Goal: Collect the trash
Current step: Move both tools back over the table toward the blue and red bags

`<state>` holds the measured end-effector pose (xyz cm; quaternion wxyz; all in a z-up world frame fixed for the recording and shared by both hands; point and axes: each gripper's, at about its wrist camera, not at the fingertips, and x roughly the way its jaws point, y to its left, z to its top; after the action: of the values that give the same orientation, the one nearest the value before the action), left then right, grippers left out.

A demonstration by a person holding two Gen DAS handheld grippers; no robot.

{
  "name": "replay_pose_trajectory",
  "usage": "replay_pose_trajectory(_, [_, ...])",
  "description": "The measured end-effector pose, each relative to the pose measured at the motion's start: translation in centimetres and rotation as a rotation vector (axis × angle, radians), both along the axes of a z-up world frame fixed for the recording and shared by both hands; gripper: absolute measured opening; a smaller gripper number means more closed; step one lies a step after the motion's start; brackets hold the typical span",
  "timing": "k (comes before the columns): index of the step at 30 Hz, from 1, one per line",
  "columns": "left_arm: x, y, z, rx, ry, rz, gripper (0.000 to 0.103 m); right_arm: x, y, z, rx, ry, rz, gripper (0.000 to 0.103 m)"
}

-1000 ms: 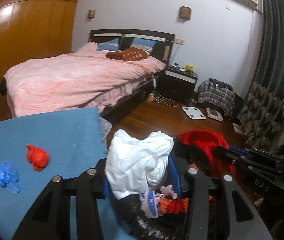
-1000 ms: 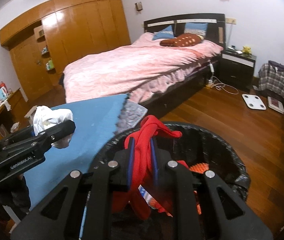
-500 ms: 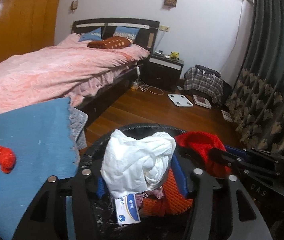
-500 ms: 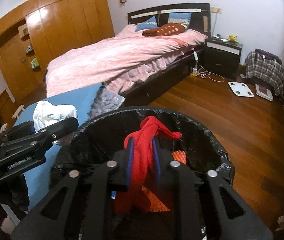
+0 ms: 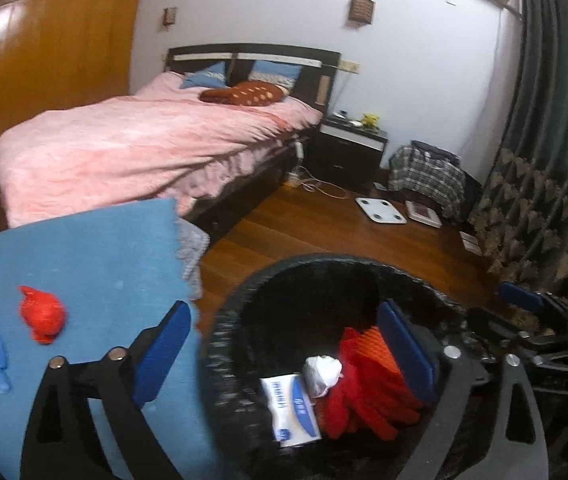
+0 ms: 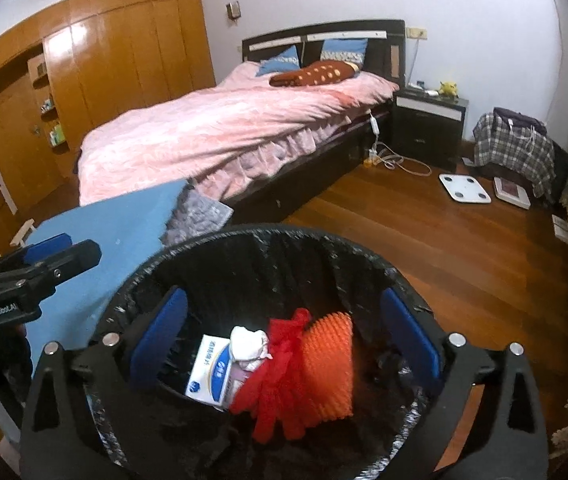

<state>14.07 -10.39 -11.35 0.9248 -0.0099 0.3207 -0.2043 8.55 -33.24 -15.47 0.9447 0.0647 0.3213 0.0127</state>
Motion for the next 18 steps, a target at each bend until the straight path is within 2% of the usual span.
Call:
replay_pose_trajectory(4, [-0.5,2.9,0.6,0.015,-0.021,0.061,0.096,0.2,1.5,1.0,-0.008,-0.025,0.011,0.097])
replay_pose_trajectory(8, [-1.0,6.2,1.1,0.022,-0.033,0.126,0.097,1.0,3.7,1.5,0.027,-0.031,0.061,0.097])
replay_pose_trajectory(18, [-2.1,15.2,0.6,0.057,-0.042,0.324,0.097,4.4,12.5,2.8,0.041,-0.05,0.206,0.098])
